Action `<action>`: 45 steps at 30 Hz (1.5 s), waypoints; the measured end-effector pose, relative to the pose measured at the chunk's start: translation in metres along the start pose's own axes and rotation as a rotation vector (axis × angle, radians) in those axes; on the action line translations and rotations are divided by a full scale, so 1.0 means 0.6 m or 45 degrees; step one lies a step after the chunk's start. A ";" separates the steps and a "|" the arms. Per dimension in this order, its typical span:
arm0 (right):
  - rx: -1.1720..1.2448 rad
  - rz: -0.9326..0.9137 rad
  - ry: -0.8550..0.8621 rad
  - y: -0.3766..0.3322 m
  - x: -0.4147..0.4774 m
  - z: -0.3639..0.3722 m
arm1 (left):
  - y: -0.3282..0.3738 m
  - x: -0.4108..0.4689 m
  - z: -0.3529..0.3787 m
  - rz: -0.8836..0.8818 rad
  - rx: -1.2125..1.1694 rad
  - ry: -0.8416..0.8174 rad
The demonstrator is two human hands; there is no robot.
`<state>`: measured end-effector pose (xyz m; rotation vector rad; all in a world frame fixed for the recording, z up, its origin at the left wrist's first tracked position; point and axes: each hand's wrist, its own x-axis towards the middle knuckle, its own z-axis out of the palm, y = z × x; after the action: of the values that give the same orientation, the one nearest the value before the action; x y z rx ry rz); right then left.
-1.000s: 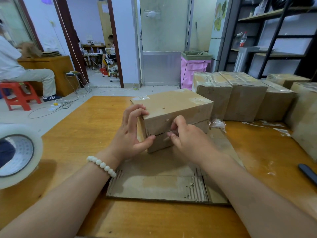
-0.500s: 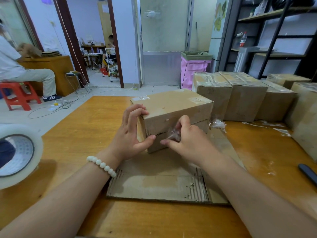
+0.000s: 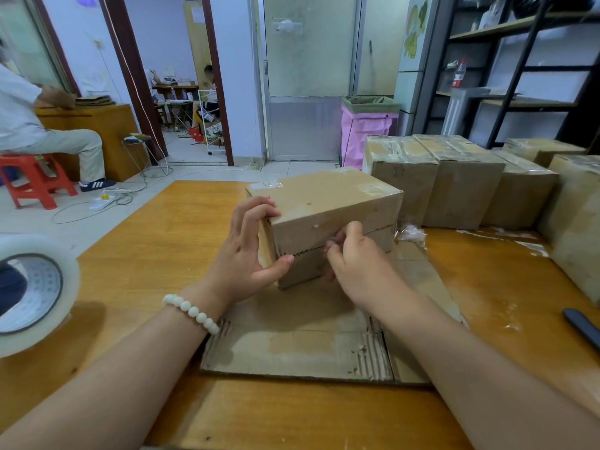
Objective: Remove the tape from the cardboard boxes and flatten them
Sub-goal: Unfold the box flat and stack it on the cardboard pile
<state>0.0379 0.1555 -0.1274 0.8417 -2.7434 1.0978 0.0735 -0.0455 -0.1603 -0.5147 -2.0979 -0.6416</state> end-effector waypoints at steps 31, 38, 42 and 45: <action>-0.150 0.011 -0.028 -0.003 -0.006 -0.019 | 0.000 -0.001 -0.003 -0.039 -0.015 0.006; -0.082 0.038 -0.018 -0.004 -0.005 -0.021 | 0.001 0.000 -0.004 -0.056 -0.020 0.015; -0.124 0.019 -0.018 -0.002 -0.006 -0.020 | 0.000 0.000 -0.005 -0.050 -0.026 0.034; -0.121 0.037 -0.022 0.000 -0.008 -0.021 | -0.001 0.000 -0.005 -0.043 -0.027 0.038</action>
<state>0.0400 0.1657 -0.1194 0.8056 -2.8053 0.9604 0.0751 -0.0478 -0.1590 -0.4794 -2.0780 -0.6872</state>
